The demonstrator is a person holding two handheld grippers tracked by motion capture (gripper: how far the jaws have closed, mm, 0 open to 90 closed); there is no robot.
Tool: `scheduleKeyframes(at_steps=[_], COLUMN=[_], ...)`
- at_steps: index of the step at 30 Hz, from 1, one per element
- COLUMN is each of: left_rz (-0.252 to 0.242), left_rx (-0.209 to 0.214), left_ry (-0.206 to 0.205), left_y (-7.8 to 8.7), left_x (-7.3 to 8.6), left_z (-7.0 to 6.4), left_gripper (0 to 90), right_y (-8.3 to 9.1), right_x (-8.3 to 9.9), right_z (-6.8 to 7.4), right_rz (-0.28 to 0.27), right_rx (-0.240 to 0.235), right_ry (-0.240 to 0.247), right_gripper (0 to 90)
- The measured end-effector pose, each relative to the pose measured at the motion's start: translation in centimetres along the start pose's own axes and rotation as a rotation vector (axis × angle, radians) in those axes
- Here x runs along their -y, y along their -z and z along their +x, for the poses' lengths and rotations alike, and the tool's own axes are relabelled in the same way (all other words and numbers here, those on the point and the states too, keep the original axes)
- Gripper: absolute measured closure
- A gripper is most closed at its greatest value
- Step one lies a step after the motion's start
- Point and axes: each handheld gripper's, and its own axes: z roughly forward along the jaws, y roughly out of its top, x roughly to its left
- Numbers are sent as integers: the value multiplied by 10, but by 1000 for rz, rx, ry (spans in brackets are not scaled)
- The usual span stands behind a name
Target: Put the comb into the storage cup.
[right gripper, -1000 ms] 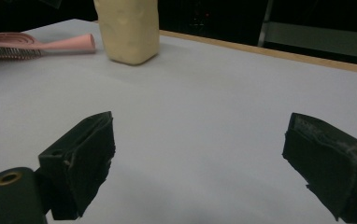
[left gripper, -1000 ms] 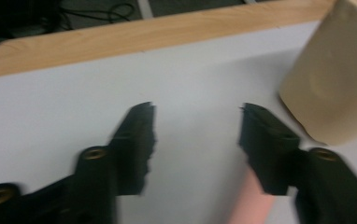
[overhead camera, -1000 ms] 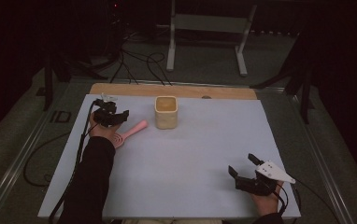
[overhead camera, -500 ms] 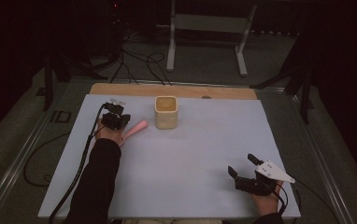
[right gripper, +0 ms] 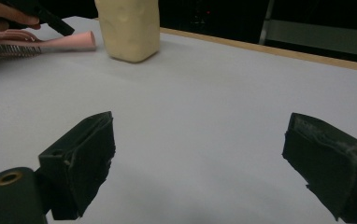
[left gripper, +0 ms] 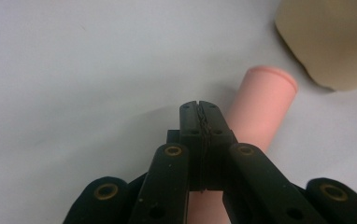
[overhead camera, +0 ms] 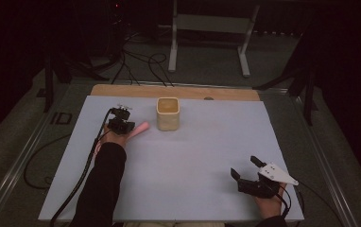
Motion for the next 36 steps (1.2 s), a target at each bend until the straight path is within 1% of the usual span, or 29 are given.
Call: scheduleKeyframes(at_steps=[3,6,9,11,12,13,17,20,22,23,24,25,26,27,28,29,30,33,35,36], left_rz=[19,28,43,43,55,59,58,61,61,59,57,57,51,51,43,43,39,42,50,49], left_rx=[-8,-2,-2,-2,-1,2,10,17,17,32,38,38,54,54,69,69,77,82,92,97], left_ry=[-7,-15,-38,-38,-52,-57,-67,-101,-101,-114,-115,-115,-111,-111,-102,-102,-99,-104,-118,-115], left_y=[-2,-1,-1,-1,0,0,3,6,6,9,10,10,12,12,14,14,17,20,25,26], left_x=[1,2,3,3,5,6,9,15,15,21,23,23,28,28,33,33,38,42,48,50], left_z=[-2,-4,-7,-7,-11,-12,-16,-22,-22,-25,-25,-25,-26,-26,-25,-25,-24,-23,-23,-23], left_gripper=[899,899,899,899,899,899,899,899,899,897,897,896,896,895,895,895,895,895,895,895], right_y=[0,0,0,0,0,-1,0,0,0,0,0,0,0,0,0,0,0,-1,-1,-1], right_x=[0,0,0,0,0,0,0,0,0,0,0,0,0,0,0,0,0,0,0,0], right_z=[0,0,0,0,0,0,1,0,0,0,0,0,0,0,0,0,0,0,0,0], right_rz=[1,3,4,4,4,4,5,1,2,3,3,3,3,3,4,4,4,9,11,11], right_rx=[-1,-1,-2,-1,-1,-1,-1,-1,1,1,1,2,0,0,2,2,2,9,12,13], right_ry=[4,3,2,2,3,3,4,6,5,4,5,6,5,5,6,6,5,3,4,4], right_gripper=[91,92,91,91,91,92,92,92,92,92,92,92,92,92,92,92,92,92,92,92])
